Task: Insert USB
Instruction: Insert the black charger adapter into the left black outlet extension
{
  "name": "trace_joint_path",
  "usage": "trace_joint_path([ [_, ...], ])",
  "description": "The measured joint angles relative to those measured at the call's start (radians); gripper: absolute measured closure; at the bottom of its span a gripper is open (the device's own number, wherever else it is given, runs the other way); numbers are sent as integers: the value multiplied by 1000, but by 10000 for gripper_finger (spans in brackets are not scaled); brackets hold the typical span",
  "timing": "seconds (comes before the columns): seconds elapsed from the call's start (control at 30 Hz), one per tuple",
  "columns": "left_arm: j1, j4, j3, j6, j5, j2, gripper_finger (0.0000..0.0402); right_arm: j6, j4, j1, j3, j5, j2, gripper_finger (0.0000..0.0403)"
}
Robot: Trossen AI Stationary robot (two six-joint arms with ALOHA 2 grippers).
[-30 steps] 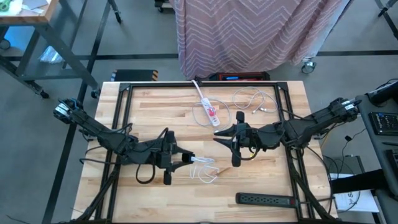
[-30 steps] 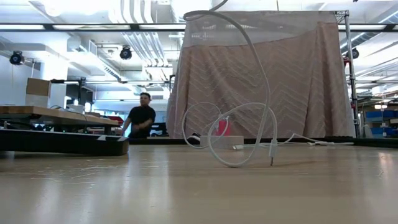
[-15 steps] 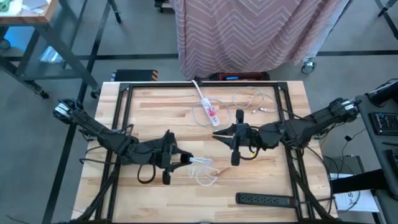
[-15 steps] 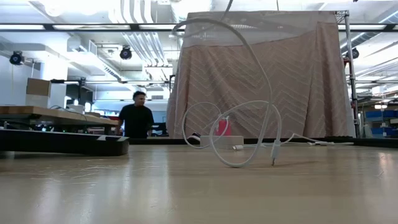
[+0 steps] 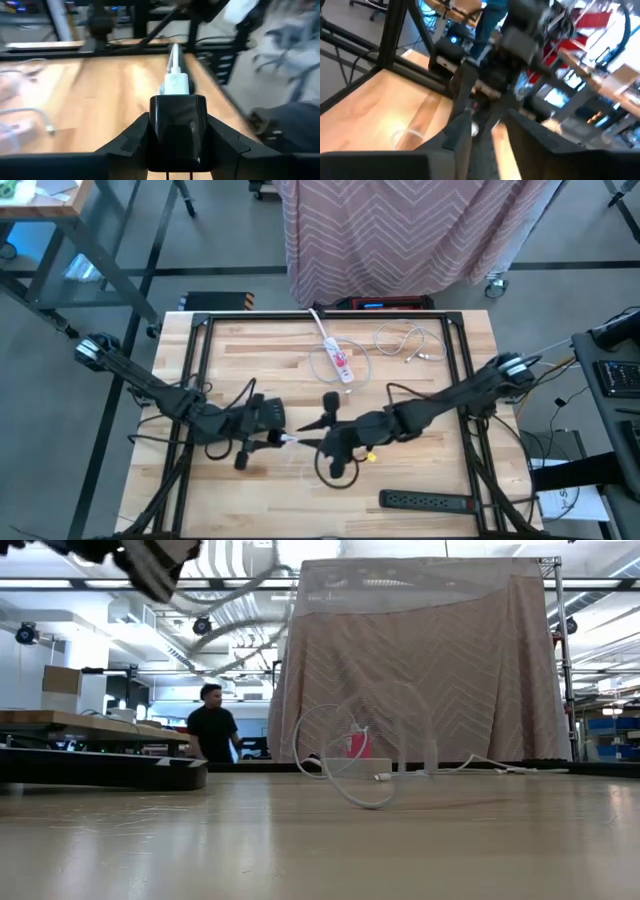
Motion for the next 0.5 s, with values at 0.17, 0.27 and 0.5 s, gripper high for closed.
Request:
trace_joint_path([
  [0.17,-3,-1,-51,-14,130,-84,272,-132,-26,-8,88,-54,114,226],
  [0.27,-2,-24,-61,-12,253,-158,272,-210,-24,1,133,-92,138,208],
  [0.5,-3,-37,-70,-13,431,-298,272,-291,-16,-3,225,-175,142,173],
])
